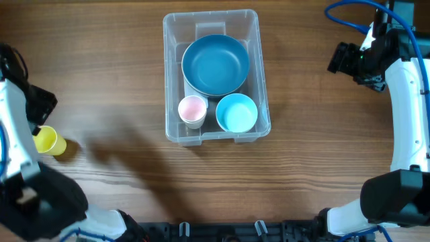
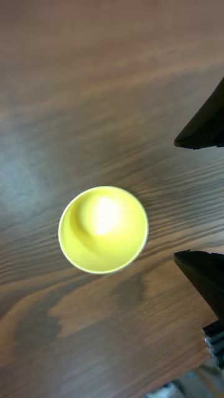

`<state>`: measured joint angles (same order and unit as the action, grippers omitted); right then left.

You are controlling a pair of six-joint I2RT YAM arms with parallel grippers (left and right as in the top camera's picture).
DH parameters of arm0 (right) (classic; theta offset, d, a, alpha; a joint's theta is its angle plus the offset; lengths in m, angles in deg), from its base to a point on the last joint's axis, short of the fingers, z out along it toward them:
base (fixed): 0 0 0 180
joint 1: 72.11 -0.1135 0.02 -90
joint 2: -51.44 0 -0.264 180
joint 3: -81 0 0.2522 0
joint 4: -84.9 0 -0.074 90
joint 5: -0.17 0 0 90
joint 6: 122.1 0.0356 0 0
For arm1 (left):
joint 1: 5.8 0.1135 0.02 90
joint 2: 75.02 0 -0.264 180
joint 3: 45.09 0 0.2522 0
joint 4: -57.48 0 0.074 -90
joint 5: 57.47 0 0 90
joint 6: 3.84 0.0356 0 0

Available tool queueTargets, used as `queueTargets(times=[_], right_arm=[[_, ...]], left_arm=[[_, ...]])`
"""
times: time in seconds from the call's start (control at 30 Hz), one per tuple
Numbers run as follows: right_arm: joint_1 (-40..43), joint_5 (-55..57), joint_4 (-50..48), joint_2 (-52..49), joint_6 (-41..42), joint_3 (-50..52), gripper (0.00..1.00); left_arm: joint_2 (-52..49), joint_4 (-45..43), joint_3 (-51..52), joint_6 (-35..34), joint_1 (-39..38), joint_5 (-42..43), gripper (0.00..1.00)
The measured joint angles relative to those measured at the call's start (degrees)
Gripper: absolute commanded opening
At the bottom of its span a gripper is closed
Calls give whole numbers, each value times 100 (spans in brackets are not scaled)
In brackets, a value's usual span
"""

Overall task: Pack container
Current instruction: 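Move the left gripper to the yellow cup and grasp it, then lower the yellow cup with the left gripper into the pink cup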

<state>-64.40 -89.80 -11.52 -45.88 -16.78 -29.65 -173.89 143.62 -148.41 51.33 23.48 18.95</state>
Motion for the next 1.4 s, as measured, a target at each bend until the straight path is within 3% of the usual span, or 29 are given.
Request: queueTargets(times=[0.23, 0.6, 0.77, 0.97, 1.1, 1.17, 1.27, 1.4], right_arm=[[0, 0, 0, 0, -2, 2, 89], [0, 0, -168, -9, 0, 315, 89], [0, 0, -170, -9, -2, 315, 89], [0, 0, -170, -9, -2, 315, 89], [0, 0, -173, -9, -2, 315, 89], [0, 0, -177, -11, -2, 317, 89], [0, 0, -186, -9, -2, 317, 89], [0, 0, -188, -9, 0, 317, 90]], left_arm=[[-1281, -374, 26, 72, 37, 17, 47], [-1440, -743, 264, 199, 37, 35, 46], [-1451, -841, 522, 282, 37, 162, 5], [-1451, -815, 522, 304, 37, 238, 4], [-1014, -767, 529, 328, -57, 730, 4], [-223, -706, 527, 426, -468, 1051, 4], [1300, -623, 98, 485, -2162, 1386, 4], [1650, -640, -568, 472, -4406, 1526, 4]])
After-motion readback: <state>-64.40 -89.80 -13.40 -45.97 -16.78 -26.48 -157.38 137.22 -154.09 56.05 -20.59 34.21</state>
